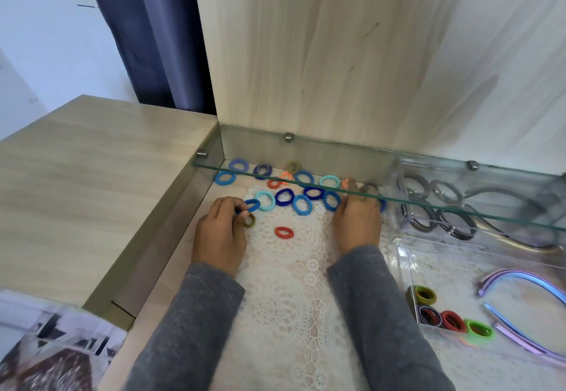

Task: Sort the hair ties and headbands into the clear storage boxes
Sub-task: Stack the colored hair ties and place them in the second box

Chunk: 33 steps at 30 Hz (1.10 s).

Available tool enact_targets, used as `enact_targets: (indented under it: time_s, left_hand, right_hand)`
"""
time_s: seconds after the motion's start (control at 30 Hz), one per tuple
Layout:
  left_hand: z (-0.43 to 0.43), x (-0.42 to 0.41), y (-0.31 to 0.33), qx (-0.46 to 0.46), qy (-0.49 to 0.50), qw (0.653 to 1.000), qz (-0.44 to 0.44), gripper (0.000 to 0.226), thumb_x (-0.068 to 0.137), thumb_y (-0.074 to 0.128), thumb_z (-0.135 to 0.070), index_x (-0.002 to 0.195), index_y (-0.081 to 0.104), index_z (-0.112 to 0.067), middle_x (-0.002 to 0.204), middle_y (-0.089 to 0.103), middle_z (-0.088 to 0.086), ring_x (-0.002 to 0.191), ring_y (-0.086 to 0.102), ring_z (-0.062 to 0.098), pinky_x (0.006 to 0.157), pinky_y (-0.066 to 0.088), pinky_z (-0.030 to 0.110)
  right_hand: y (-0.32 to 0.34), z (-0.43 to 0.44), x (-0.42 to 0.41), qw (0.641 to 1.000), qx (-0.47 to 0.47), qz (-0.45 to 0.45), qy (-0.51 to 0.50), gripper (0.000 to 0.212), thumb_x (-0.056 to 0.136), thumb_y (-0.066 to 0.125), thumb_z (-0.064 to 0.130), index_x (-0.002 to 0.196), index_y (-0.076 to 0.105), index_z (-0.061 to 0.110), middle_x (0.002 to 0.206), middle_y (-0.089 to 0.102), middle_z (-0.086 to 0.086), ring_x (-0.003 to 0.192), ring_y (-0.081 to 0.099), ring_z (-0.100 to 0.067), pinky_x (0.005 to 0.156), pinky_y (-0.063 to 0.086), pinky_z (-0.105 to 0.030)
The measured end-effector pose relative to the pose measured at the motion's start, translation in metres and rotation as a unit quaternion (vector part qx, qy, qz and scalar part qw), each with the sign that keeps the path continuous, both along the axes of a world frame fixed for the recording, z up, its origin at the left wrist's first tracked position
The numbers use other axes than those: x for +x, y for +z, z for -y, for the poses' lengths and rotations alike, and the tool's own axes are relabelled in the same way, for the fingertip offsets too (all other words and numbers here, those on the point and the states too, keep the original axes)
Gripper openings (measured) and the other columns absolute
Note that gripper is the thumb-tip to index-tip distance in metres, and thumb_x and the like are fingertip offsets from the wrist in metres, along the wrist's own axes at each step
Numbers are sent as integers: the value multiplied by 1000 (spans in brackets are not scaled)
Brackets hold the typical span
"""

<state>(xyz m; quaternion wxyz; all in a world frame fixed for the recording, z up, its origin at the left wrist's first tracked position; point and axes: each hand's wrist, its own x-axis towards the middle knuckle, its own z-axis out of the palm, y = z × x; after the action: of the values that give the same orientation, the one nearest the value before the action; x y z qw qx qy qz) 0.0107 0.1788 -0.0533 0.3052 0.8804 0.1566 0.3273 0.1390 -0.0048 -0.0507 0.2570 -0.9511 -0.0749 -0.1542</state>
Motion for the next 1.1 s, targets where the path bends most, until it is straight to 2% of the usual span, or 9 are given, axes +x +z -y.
enact_targets:
  time_s: [0.07,0.17,0.3,0.47,0.6,0.77,0.87,0.97,1.1]
  left_hand:
    - [-1,1,-1,3,18,1000,8,7,89,60,-4,93,60,-9,94,61,1,80,53,9,71,43,20]
    - [-3,0,-2,-10,54,998,-2,8,88,61,-4,92,61,-10,93,62,-1,78,54,12,71,51,31]
    - [-5,1,-1,8,81,996,-44,10,88,61,-7,93,62,-15,92,64,-2,77,58,16,70,52,34]
    - [-6,-1,-2,71,94,990,-75,15,80,63,-13,93,65,-21,100,62,-2,89,59,22,76,44,38]
    - [2,-2,-1,150,140,971,-121,21,73,58,-41,87,67,-29,100,61,-5,92,55,20,82,35,41]
    - [1,-3,-1,160,131,970,-127,19,69,67,-45,82,67,-32,100,58,-6,93,54,19,80,31,38]
    - [2,-2,-1,167,103,974,-116,15,69,69,-46,77,65,-34,97,57,-8,94,53,19,78,24,34]
    - [2,-3,-1,161,83,977,-111,13,70,75,-42,76,67,-34,96,58,-7,95,53,18,78,25,34]
    - [1,-2,-3,160,59,980,-105,9,77,64,-42,79,67,-33,97,60,-7,95,54,18,80,30,35]
  right_hand:
    - [0,-1,8,1000,-11,-13,-7,39,90,43,5,126,53,15,123,46,-19,106,50,-38,67,42,-35]
    - [2,2,11,999,-3,-34,-26,35,93,42,6,122,58,17,128,44,-15,105,53,-35,69,38,-33]
    - [2,1,11,999,9,-31,-27,29,94,41,7,115,60,9,126,45,-15,103,52,-35,69,35,-32]
    - [-4,0,7,999,52,12,-7,17,94,47,10,98,60,0,119,51,-16,97,54,-34,69,41,-32]
    - [-5,2,6,999,51,16,-11,16,95,48,11,95,58,-1,119,51,-17,99,53,-33,73,45,-34]
    - [-2,4,-2,994,105,-10,3,17,96,48,10,103,58,-1,115,51,-19,89,48,-22,75,33,-23]
    - [3,4,-14,992,117,23,39,20,95,52,12,108,59,-1,116,52,-18,97,50,-25,82,32,-18]
    - [4,-1,-28,986,122,48,107,18,94,56,18,104,59,5,108,54,-9,86,53,-17,78,48,-29]
    - [5,-7,-47,966,101,11,236,17,91,59,28,103,55,16,96,48,11,70,43,4,65,36,-11]
